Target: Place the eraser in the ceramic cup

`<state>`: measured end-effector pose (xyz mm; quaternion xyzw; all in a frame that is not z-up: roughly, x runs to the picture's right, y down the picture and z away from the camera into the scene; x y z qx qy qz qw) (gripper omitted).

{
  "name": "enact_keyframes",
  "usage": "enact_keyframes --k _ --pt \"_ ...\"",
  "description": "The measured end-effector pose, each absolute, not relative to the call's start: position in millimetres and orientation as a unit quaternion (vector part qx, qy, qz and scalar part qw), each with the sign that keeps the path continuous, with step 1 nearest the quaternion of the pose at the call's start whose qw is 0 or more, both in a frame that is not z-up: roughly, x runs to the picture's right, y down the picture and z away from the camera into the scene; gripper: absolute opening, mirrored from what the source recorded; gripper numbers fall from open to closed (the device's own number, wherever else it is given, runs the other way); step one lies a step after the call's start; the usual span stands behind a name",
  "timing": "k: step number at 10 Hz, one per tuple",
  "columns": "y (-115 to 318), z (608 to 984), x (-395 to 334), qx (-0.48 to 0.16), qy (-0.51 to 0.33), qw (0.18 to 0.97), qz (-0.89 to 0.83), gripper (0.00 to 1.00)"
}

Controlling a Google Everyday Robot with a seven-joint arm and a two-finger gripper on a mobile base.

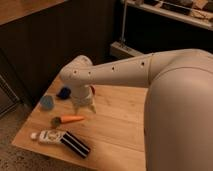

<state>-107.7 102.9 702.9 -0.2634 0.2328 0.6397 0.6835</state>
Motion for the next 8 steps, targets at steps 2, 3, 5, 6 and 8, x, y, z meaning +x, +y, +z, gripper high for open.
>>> enact_keyframes --k 2,3,5,6,8 --pt "102.0 702.2 -107.8 -0.263 0.232 0.684 0.640 0.65" --pt "102.4 702.4 -107.8 -0.263 0.232 0.684 0.640 0.65" --pt "102.3 702.5 -107.8 -0.263 0.232 0.684 0.640 0.65" --pt "102.0 702.3 -108.5 -0.263 0.232 0.684 0.639 0.65" --pt "102.6 702.2 -113.8 -0.268 0.223 0.705 0.618 0.65"
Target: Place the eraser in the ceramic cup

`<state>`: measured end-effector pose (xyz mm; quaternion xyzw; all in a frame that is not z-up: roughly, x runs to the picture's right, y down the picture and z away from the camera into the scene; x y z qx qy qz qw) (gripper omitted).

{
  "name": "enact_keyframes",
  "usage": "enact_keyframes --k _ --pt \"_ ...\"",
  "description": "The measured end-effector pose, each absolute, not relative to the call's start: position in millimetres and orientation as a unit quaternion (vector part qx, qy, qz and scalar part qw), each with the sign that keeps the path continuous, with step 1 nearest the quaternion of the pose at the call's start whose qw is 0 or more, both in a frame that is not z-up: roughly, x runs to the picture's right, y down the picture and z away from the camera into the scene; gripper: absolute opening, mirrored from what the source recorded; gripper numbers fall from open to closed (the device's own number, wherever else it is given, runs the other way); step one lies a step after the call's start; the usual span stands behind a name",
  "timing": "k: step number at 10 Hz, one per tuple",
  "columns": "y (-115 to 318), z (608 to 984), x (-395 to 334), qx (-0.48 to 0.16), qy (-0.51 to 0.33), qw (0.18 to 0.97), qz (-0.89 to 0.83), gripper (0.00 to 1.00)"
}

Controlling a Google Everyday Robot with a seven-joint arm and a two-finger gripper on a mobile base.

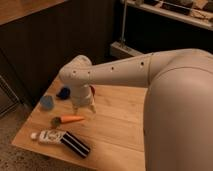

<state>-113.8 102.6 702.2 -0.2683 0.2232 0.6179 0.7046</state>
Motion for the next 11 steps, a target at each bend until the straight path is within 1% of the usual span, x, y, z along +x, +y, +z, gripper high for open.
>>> enact_keyframes --k 2,3,4,6,7,8,11 --pt "113.1 691.9 -127.6 -0.290 0.195 0.758 0.551 0.65" --pt "117.3 687.0 -129.1 -0.296 0.185 0.773 0.531 0.65" --pt "132.5 672.2 -130.7 -0.310 0.159 0.807 0.476 0.65" --pt "156.5 651.2 -130.0 -0.324 0.134 0.838 0.417 0.65" --pt "181.9 632.9 -127.0 -0.335 0.122 0.852 0.383 0.65" --pt "198.8 626.3 -126.3 -0.341 0.123 0.857 0.367 0.65" --pt "231.4 632.2 -137.2 -0.341 0.146 0.866 0.334 0.65"
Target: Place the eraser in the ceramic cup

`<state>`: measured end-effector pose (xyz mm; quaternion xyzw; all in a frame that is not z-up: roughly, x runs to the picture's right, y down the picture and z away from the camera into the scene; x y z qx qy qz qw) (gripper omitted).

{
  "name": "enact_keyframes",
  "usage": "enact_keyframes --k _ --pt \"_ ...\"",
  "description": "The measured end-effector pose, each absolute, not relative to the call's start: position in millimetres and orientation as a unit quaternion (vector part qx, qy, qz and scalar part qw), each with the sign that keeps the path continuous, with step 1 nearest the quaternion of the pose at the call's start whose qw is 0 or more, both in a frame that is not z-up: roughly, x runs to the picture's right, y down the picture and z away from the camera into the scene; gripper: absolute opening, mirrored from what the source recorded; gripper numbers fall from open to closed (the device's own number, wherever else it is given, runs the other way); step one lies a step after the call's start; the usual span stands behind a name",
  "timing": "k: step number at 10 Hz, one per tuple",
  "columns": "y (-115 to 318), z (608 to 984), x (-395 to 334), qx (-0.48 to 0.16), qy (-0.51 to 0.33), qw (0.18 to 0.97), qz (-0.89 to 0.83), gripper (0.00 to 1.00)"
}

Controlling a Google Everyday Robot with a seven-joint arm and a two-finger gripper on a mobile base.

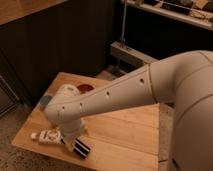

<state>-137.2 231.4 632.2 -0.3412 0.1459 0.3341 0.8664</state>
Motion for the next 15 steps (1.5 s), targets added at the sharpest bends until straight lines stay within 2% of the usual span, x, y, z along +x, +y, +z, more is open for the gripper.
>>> enact_keyframes --k 4,10,15 --pt "249.0 663.6 -149.3 -0.324 0.173 0.874 0.319 0.65" --pt "238.7 714.9 -183.5 -0.297 0.157 0.880 0.336 0.65" --pt "237.5 729.0 -205.2 -0.305 0.127 0.883 0.334 0.65"
